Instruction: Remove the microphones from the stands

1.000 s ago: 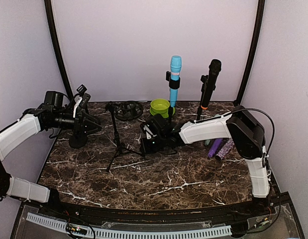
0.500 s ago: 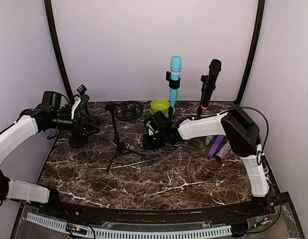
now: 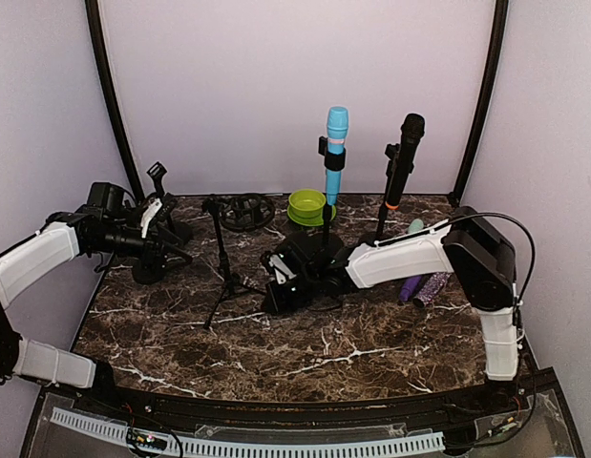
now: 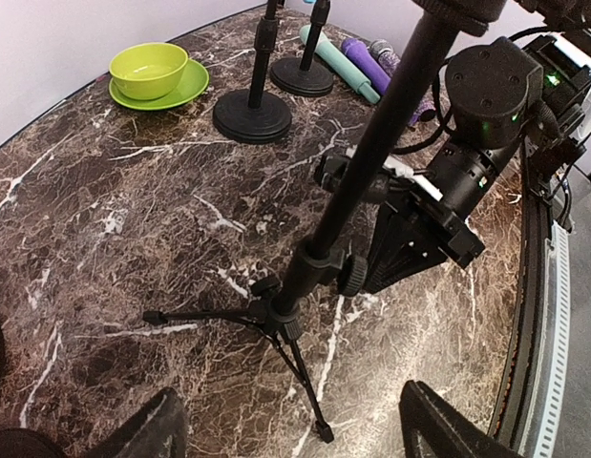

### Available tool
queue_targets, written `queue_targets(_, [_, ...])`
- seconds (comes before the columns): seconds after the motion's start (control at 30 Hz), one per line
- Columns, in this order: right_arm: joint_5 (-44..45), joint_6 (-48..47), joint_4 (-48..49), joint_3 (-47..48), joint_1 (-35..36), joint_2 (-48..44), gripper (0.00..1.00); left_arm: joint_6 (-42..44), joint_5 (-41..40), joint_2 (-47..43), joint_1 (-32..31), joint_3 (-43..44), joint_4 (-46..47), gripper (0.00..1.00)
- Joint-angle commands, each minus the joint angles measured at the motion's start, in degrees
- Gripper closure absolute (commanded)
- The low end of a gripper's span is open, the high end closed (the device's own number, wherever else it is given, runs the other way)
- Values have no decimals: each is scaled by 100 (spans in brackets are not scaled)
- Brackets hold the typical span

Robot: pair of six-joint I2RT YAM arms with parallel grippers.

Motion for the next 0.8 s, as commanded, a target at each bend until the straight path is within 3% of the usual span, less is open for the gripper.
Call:
queue_targets(0.0, [-280,78,103,314,53,457,100,314,-112,-65,32,-66,-272,21])
queue_targets(0.43, [386,411,73,1069,-637,1093,100,606,-246,-149,36,-233,-354,22])
queue_targets(0.77, [369,-41,-762,3088,-895,2134,100,790,-225,-313,37,-278,-546,21])
